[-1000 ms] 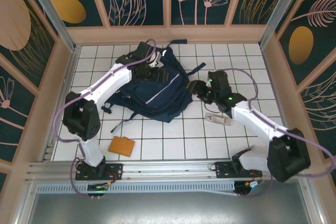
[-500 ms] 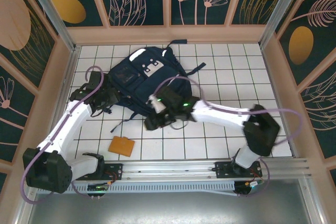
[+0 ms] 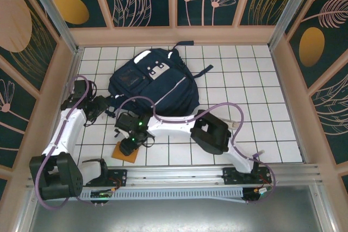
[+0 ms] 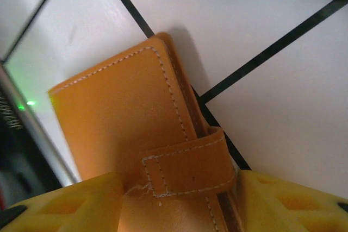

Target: Pack books, pencil case, and school supplies into a backpack

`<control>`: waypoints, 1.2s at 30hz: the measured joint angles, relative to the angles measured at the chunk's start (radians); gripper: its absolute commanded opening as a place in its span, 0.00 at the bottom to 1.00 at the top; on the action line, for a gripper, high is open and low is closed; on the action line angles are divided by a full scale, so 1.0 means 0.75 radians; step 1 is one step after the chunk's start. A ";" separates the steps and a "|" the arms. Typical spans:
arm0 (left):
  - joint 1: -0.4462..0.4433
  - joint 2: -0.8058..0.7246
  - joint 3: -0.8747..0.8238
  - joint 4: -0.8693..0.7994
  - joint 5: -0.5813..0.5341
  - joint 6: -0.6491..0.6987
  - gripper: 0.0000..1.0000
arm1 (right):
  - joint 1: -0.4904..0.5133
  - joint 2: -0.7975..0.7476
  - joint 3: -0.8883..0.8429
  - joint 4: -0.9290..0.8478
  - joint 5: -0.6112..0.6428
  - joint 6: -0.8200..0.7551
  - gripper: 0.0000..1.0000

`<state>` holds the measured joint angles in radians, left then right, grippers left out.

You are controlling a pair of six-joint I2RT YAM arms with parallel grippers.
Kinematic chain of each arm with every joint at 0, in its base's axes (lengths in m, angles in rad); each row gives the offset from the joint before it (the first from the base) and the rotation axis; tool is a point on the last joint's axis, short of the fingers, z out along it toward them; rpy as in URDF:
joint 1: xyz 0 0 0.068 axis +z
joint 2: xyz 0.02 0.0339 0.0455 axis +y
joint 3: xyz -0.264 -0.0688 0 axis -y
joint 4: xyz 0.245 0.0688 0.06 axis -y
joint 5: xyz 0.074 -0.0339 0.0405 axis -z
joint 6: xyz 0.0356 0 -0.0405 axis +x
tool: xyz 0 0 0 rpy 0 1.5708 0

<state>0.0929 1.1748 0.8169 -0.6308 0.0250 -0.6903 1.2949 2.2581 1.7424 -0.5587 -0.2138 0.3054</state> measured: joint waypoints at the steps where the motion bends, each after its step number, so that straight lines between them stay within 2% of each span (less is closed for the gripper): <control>1: 0.001 0.001 -0.001 0.007 0.007 0.000 0.61 | 0.008 0.017 0.031 -0.030 0.026 -0.010 0.50; 3: 0.001 0.001 -0.007 0.029 0.030 0.000 0.61 | 0.022 0.042 0.096 -0.078 0.076 -0.030 0.40; 6: 0.001 0.001 -0.023 0.054 0.061 0.002 0.62 | 0.028 0.055 0.135 -0.113 0.112 -0.027 0.19; 8: 0.001 0.001 -0.029 0.065 0.086 0.007 0.61 | 0.027 0.050 0.140 -0.120 0.124 -0.014 0.10; 13: 0.001 0.001 -0.030 0.104 0.216 0.037 0.58 | 0.010 -0.026 0.055 -0.093 0.103 0.072 0.00; 19: -0.046 0.001 0.022 0.141 0.415 0.130 0.57 | -0.133 -0.350 -0.362 0.048 -0.032 0.249 0.00; 22: -0.174 0.020 0.132 0.149 0.450 0.211 0.58 | -0.284 -0.600 -0.566 0.088 -0.075 0.327 0.00; 27: -0.433 0.127 0.284 0.190 0.473 0.314 0.61 | -0.607 -1.021 -0.755 0.102 -0.102 0.375 0.00; 31: -0.636 0.260 0.398 0.187 0.392 0.403 0.66 | -0.927 -1.289 -0.853 0.077 -0.090 0.375 0.00; 36: -0.897 0.484 0.567 0.178 0.231 0.520 0.66 | -1.343 -1.529 -0.967 0.043 -0.046 0.376 0.00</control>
<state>-0.5800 1.5375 1.2419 -0.4976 0.1982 -0.3000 0.2874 1.1114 1.0168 -0.5266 -0.2485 0.5873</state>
